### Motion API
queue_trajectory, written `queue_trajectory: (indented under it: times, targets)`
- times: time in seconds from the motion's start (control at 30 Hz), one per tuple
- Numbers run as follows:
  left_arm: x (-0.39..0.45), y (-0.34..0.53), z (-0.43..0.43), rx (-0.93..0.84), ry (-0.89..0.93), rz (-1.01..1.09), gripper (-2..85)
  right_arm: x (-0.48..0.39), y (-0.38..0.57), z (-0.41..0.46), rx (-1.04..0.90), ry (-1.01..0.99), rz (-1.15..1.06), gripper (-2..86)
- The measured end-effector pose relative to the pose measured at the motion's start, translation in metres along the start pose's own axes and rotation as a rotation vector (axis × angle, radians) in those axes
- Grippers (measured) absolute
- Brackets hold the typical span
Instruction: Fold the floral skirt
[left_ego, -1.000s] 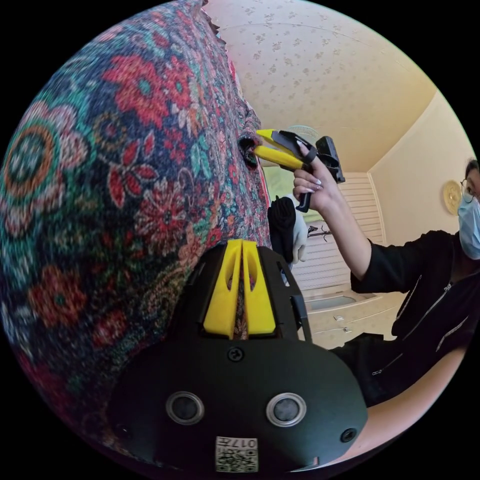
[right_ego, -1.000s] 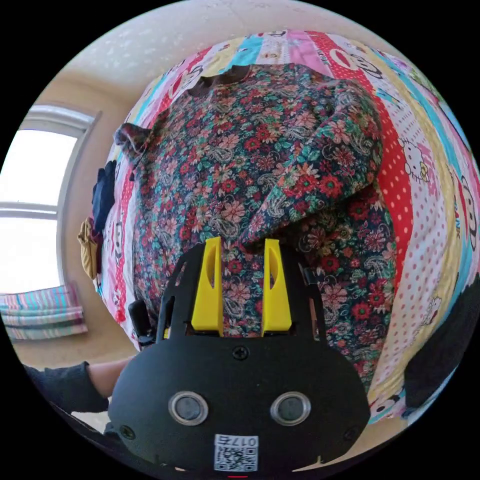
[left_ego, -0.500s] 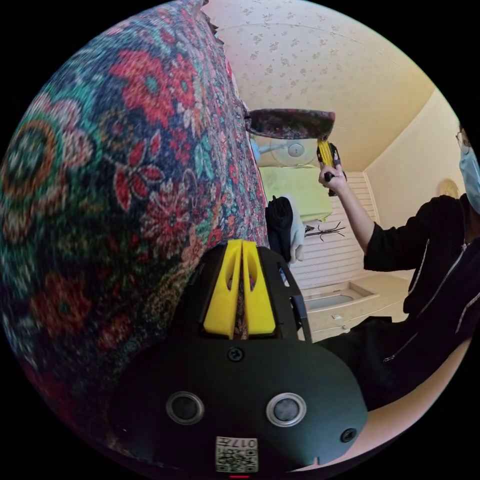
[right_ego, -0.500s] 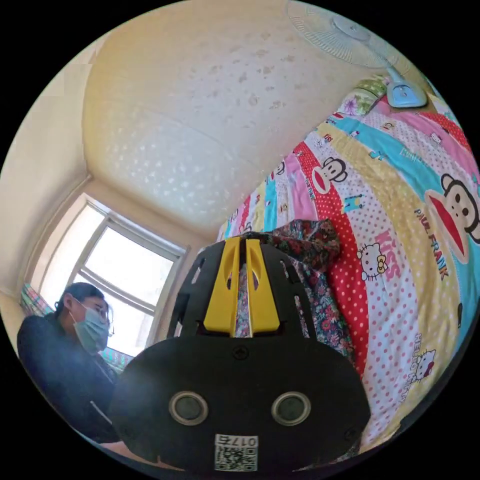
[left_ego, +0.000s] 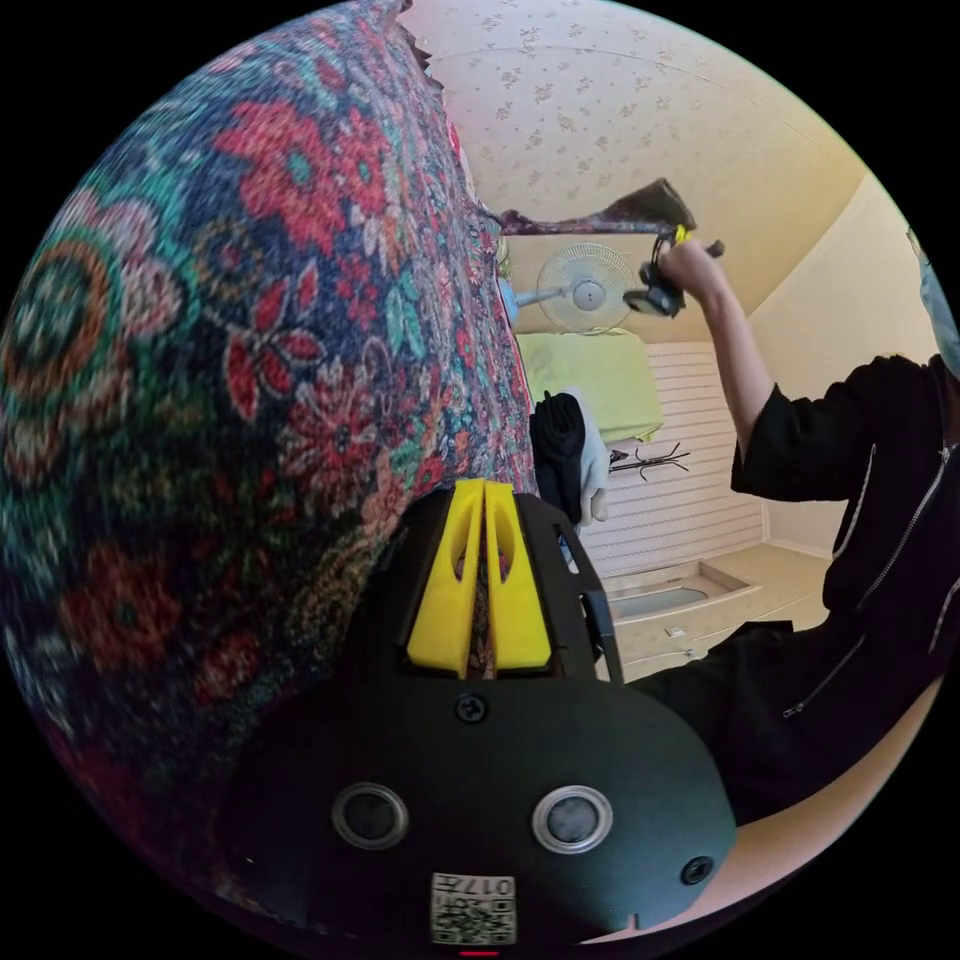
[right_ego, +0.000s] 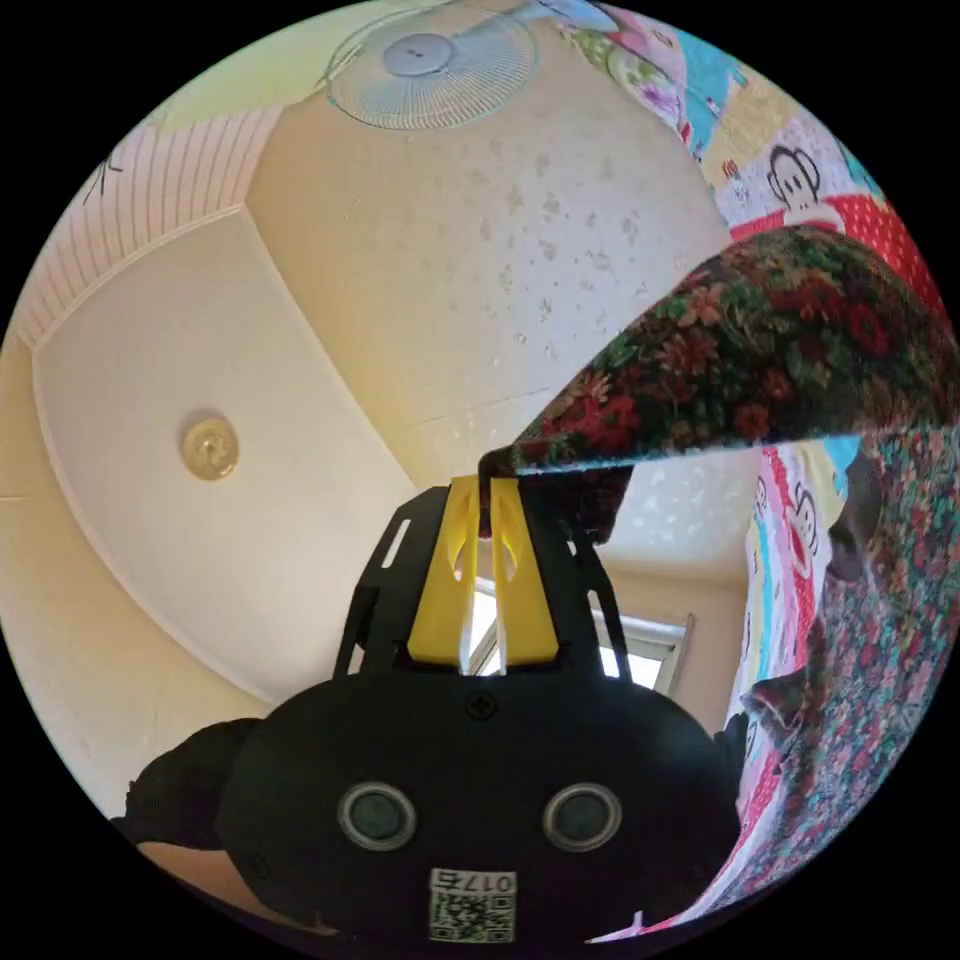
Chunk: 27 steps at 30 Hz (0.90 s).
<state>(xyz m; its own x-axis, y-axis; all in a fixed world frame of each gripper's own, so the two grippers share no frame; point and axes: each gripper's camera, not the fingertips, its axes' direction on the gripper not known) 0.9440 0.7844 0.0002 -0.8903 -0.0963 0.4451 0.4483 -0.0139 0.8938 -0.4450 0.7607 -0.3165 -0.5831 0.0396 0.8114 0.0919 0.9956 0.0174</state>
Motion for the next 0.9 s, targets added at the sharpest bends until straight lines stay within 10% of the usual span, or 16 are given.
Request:
queue_trajectory:
  times: [0.13, 0.33, 0.5, 0.73, 0.9]
  targets:
    - [-0.009, 0.0, 0.005, 0.001, 0.001, 0.002, -0.7, 0.133, 0.106, 0.016, -0.11, -0.124, 0.198, 3.4]
    - [-0.024, -0.001, 0.015, 0.004, 0.001, 0.007, -0.7, 0.233, 0.258, -0.075, -0.194, 0.334, 0.579, 9.2]
    - [-0.038, -0.001, 0.028, 0.005, 0.0, 0.008, -0.7, 0.15, 0.247, -0.045, -0.513, 0.425, 0.325, 11.2]
    - [-0.056, -0.004, 0.048, 0.004, 0.008, -0.003, -0.2, 0.099, 0.2, 0.027, -0.98, 1.611, -0.846, 8.6]
    - [-0.046, -0.015, 0.067, -0.061, 0.054, -0.036, 3.9, 0.157, 0.216, -0.002, -1.026, 1.654, -0.732, 7.9]
